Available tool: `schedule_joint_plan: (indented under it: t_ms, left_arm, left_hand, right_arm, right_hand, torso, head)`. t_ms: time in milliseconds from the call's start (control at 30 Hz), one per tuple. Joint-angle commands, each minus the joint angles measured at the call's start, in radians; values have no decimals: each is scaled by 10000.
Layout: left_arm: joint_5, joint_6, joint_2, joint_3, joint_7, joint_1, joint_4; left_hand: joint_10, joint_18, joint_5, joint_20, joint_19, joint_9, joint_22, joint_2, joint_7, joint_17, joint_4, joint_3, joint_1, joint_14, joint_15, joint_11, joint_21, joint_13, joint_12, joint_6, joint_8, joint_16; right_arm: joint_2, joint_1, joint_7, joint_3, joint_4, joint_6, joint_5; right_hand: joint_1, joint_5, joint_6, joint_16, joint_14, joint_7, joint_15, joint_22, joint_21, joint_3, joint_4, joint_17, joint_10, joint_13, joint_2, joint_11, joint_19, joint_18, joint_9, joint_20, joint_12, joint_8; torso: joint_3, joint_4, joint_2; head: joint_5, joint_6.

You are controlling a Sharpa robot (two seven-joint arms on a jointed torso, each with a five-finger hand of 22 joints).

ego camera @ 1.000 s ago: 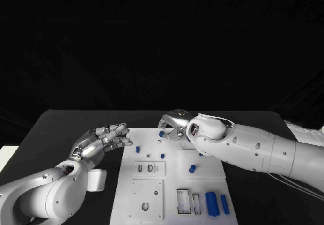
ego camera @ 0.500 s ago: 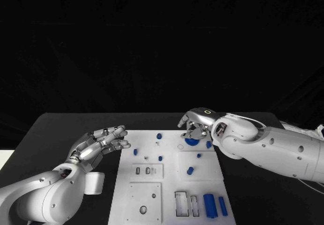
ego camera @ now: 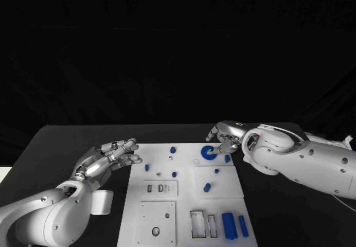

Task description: Assemble the parts on the task board

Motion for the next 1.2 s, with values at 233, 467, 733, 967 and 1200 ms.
schedule_joint_plan:
  t_ms: [233, 467, 733, 967, 1200]
  left_arm:
    - [2, 244, 9, 6, 18, 12, -3]
    - [2, 245, 10, 6, 14, 12, -11]
    - [2, 241, -5, 6, -5, 12, -19]
    - [2, 249, -15, 6, -21, 12, -18]
    - [2, 252, -17, 6, -34, 12, -22]
  left_hand:
    - [-45, 75, -5, 12, -40, -9, 8, 104, 60, 13, -36, 6, 12, -21, 66, 28, 48, -11, -52, 0, -46, -54]
    - [-45, 75, -5, 12, -40, -9, 8, 104, 60, 13, -36, 6, 12, -21, 66, 28, 48, -11, -52, 0, -46, -54]
    - [-50, 75, -6, 13, -47, -9, 11, 105, 59, 23, -45, 3, 12, -22, 66, 28, 52, -11, -61, -2, -55, -61]
    - [-50, 75, -6, 13, -47, -9, 11, 105, 59, 23, -45, 3, 12, -22, 66, 28, 52, -11, -61, -2, -55, -61]
    - [-50, 75, -6, 13, -47, -9, 11, 105, 59, 23, -45, 3, 12, -22, 66, 28, 52, -11, -61, -2, -55, -61]
  right_arm:
    - [128, -86, -317, 3, -146, 693, -87]
    - [222, -142, -309, 3, -231, 819, -154]
    - [214, -173, -323, 3, -224, 935, -183]
    - [200, -181, -338, 3, -264, 913, -231]
    - [198, -182, -303, 4, -295, 848, -228]
  right_hand:
    - [240, 42, 16, 147, 736, 11, 102, 235, 158, -82, 241, 934, 335, 1238, 53, 23, 67, -162, 22, 67, 849, 174]
    - [281, 39, 56, 196, 755, 6, 105, 375, 240, -102, 289, 1048, 465, 1517, 86, 22, 99, -185, 28, 72, 1140, 228]
    - [321, 59, 135, 240, 772, -9, 101, 497, 312, -106, 310, 1147, 554, 1703, 137, 13, 127, -205, 40, 71, 1335, 292]
    - [379, 140, 167, 267, 782, -14, 97, 586, 363, -84, 297, 1210, 611, 1821, 197, 7, 146, -219, 41, 68, 1458, 323]
    - [397, 245, 170, 279, 785, -12, 97, 663, 406, -66, 300, 1238, 609, 1834, 247, 9, 161, -233, 36, 69, 1461, 334]
  torso:
    - [-19, 26, 0]
    - [-20, 41, -7]
    - [-19, 29, -7]
    - [-15, 21, -3]
    - [-16, 38, -4]
  head:
    - [-23, -50]
    - [-29, -81]
    - [-18, -92]
    - [-27, -89]
    - [-38, -90]
